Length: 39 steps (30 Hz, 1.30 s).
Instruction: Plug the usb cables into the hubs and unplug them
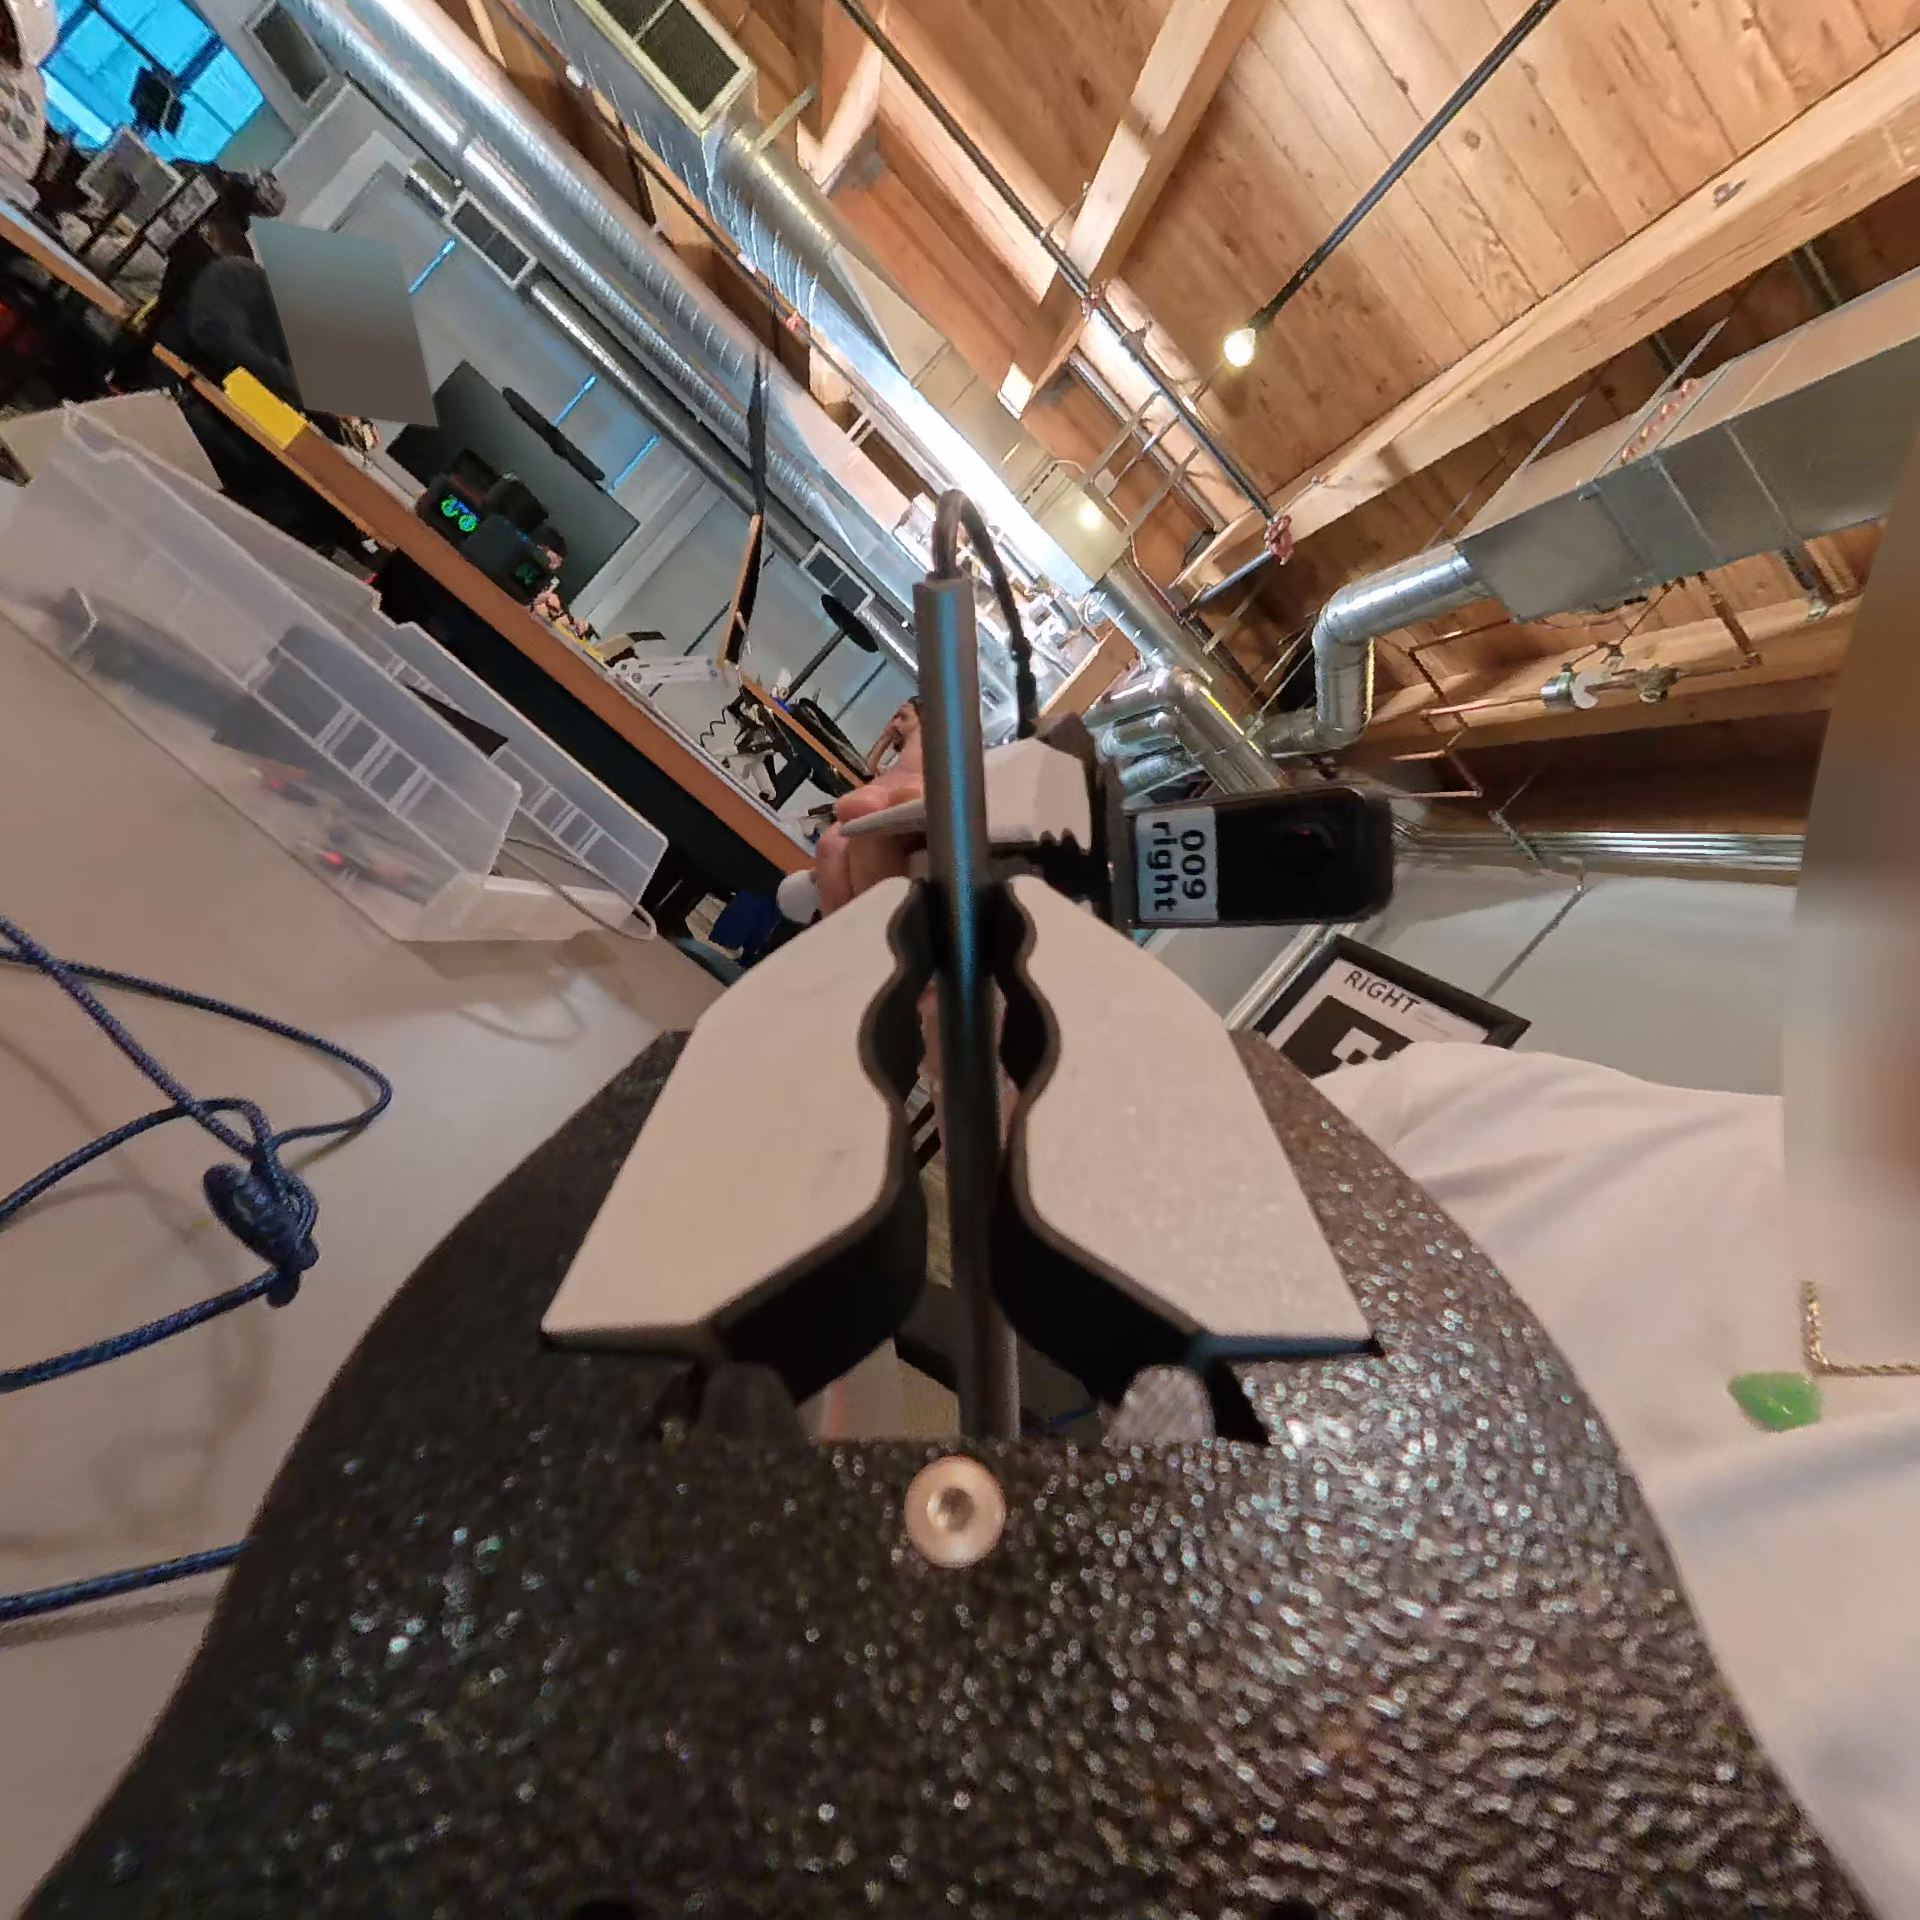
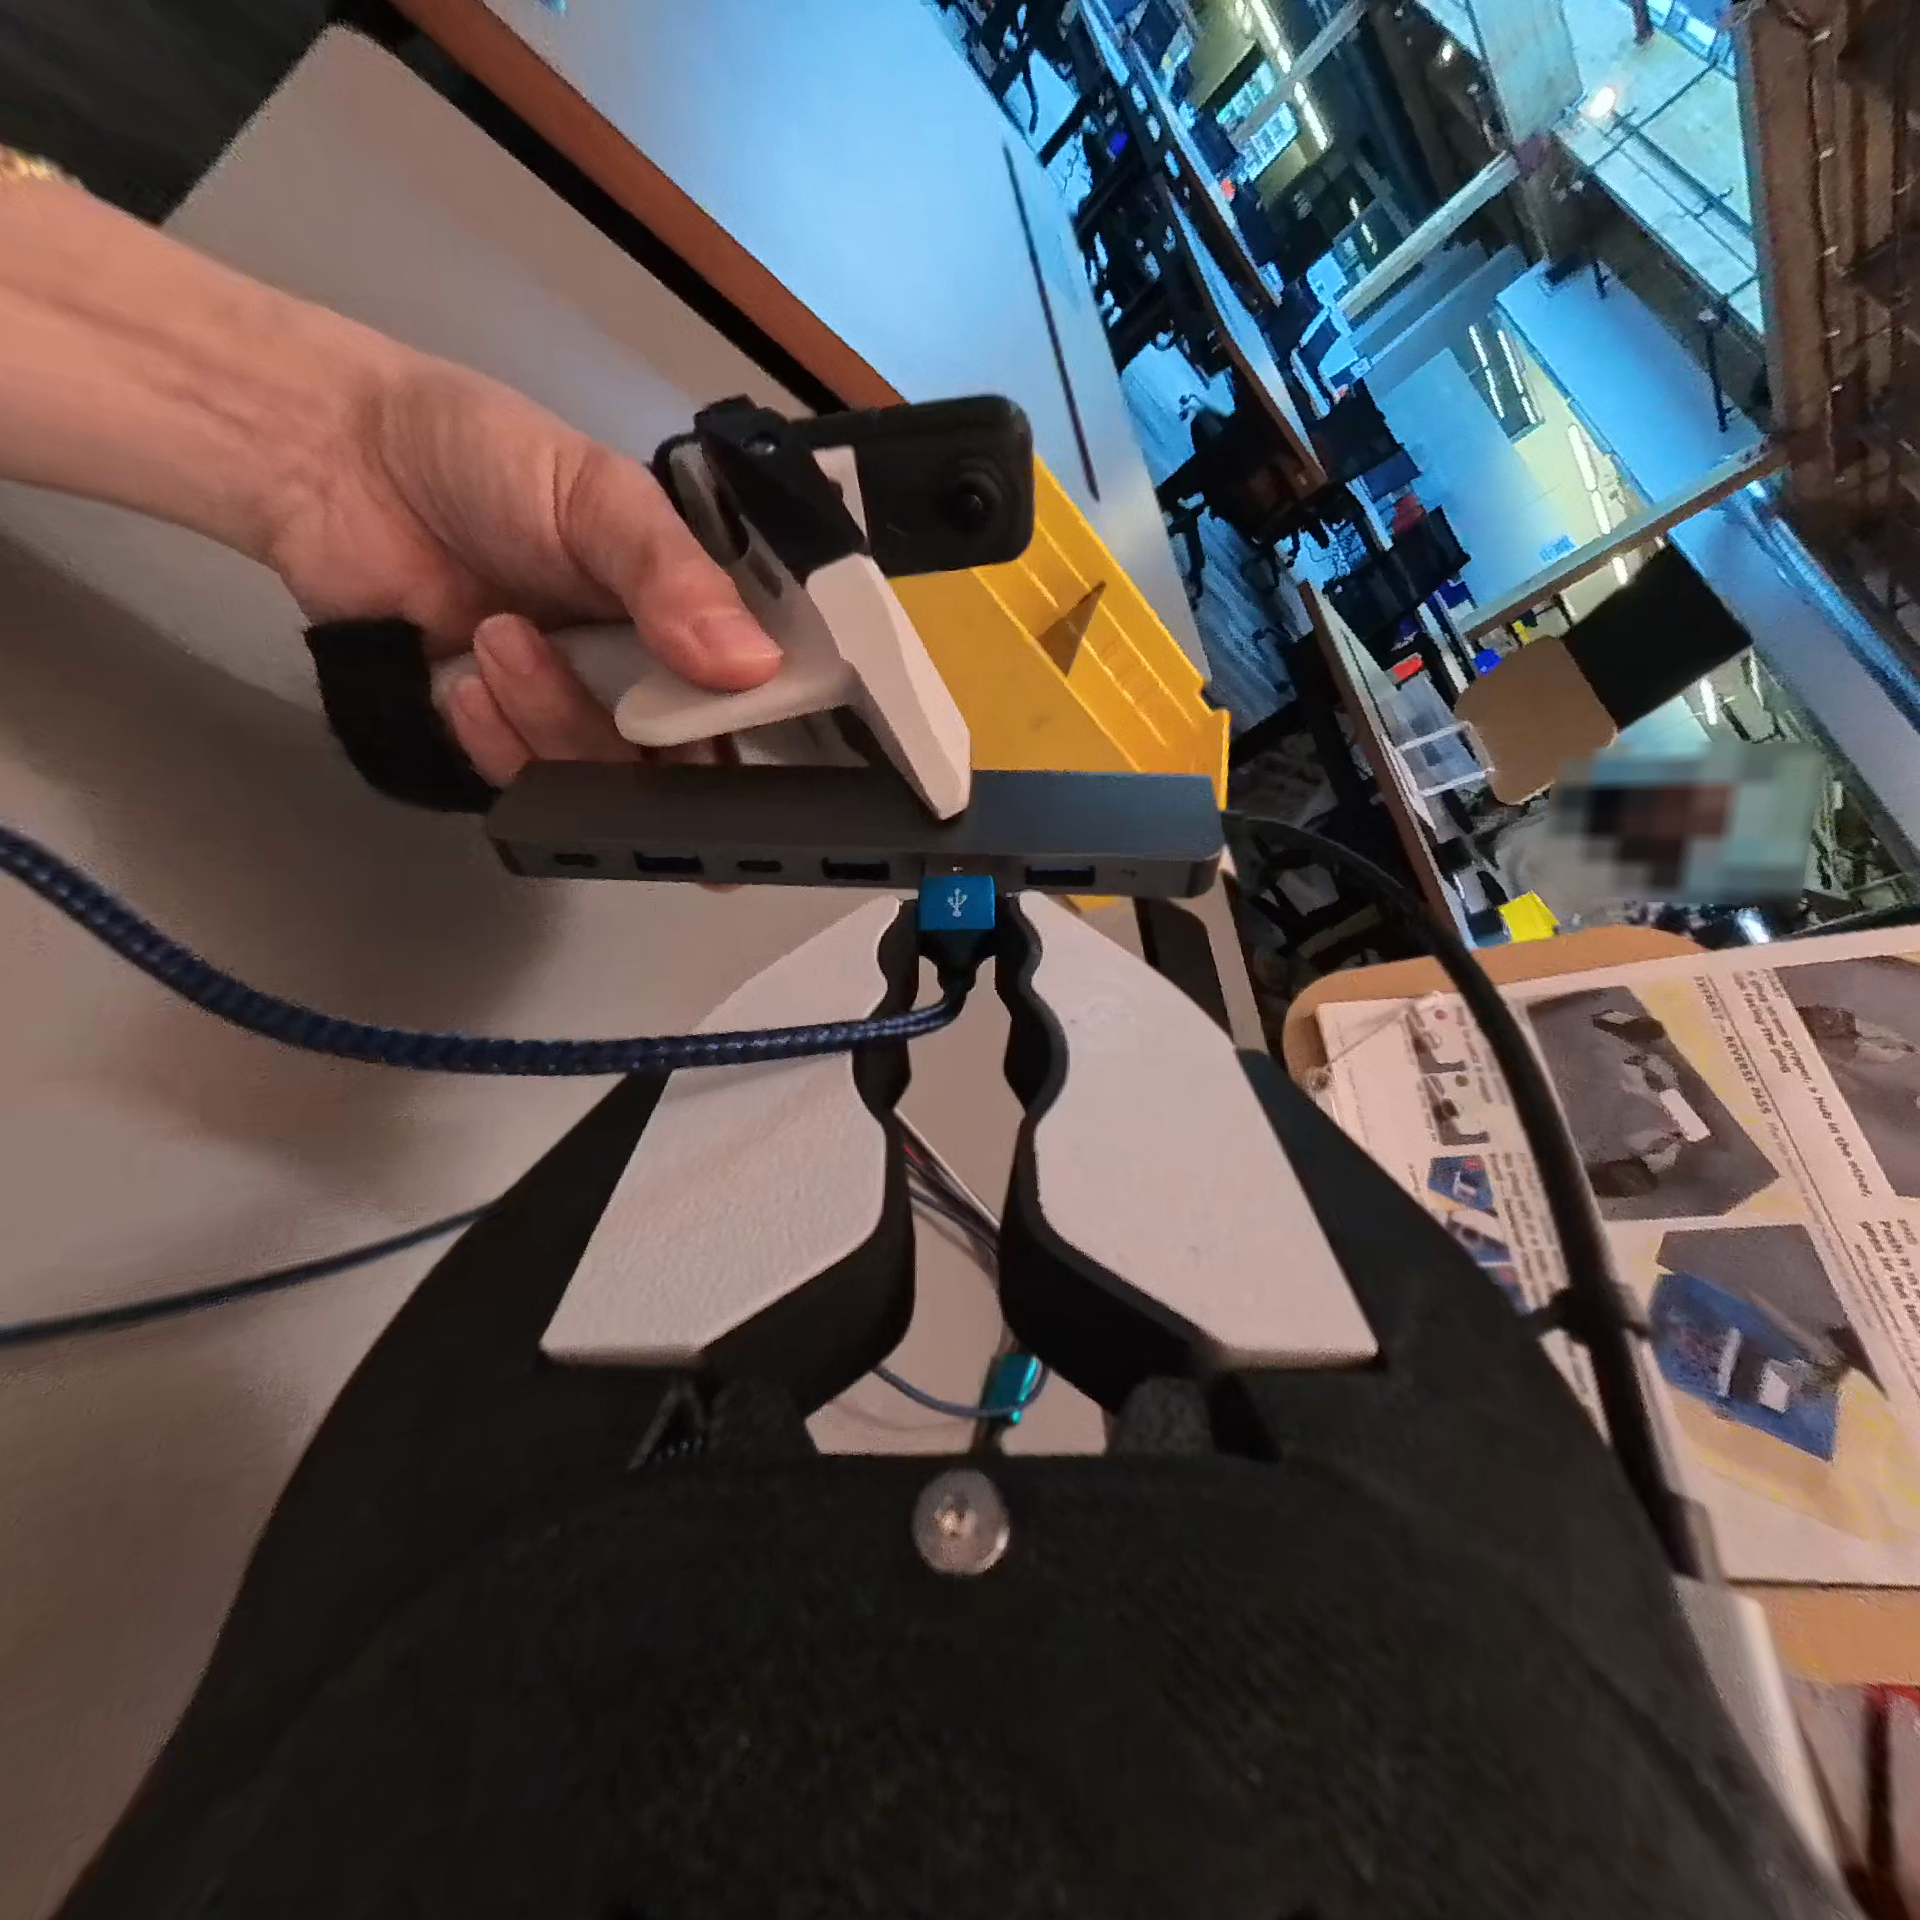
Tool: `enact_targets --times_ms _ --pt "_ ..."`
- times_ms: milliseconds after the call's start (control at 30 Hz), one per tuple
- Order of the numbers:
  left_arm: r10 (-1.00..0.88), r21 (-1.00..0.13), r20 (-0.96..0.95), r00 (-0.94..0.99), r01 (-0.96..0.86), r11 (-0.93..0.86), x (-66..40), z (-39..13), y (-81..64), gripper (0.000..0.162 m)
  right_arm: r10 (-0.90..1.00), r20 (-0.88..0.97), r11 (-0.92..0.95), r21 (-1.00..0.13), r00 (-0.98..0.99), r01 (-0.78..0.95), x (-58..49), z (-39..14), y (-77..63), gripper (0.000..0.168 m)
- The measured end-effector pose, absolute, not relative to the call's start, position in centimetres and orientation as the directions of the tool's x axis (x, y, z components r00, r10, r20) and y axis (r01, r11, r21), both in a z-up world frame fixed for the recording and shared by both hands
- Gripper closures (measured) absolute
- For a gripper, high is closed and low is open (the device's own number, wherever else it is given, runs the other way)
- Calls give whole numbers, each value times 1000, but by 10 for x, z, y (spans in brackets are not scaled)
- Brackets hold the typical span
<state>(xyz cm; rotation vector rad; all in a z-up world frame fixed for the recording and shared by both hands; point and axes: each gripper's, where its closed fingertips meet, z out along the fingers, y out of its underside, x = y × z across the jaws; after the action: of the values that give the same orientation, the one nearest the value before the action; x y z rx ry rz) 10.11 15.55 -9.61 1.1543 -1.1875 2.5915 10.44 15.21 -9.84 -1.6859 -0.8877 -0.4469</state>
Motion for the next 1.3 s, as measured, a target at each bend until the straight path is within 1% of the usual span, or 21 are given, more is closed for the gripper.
enact_targets --times_ms 67,167,267,300,367,467,500,567,700,767,1133,1233,1300 --pt "-196 -593 670 -716 -359 -721 103 -96 153 152 324 704 -103 -637 631 764 109 -97 151 153" --pt "-160 -564 668 -727 -354 -746 106 -92 148 152 353 671 -91 -669 652 738 114 -91 147 153" --pt "-163 -620 654 -739 -401 -674 101 -103 138 153 466 642 -66 -661 609 748 106 -101 137 153" --pt "-153 -627 660 -735 -426 -652 100 -105 134 153 481 647 -60 -649 592 759 106 -103 134 153" --pt "-194 -667 652 -733 -434 -606 99 -107 126 152 519 643 -58 -630 563 774 105 -105 128 153" --pt "-202 -708 638 -743 -462 -534 94 -105 112 152 568 620 -35 -639 541 768 95 -107 124 154" --pt "-203 -718 638 -743 -478 -506 93 -106 106 152 573 630 -24 -626 524 780 92 -108 125 154" --pt "-229 -739 622 -749 -464 -488 92 -106 106 152 573 648 -29 -596 502 803 91 -108 126 153" --pt "-252 -733 629 -735 -454 -507 95 -109 113 152 560 654 -61 -579 508 813 96 -111 132 153" --pt "-238 -719 629 -740 -437 -541 96 -105 118 152 527 670 -64 -582 523 810 97 -109 135 153" --pt "-222 -714 621 -751 -426 -555 97 -103 116 152 497 708 -108 -524 502 845 101 -108 129 153" --pt "-264 -740 602 -754 -402 -538 98 -102 112 152 476 720 -107 -523 505 846 101 -106 125 154" --pt "-251 -729 600 -760 -390 -563 98 -97 112 152 458 720 -114 -533 520 838 101 -101 123 154"
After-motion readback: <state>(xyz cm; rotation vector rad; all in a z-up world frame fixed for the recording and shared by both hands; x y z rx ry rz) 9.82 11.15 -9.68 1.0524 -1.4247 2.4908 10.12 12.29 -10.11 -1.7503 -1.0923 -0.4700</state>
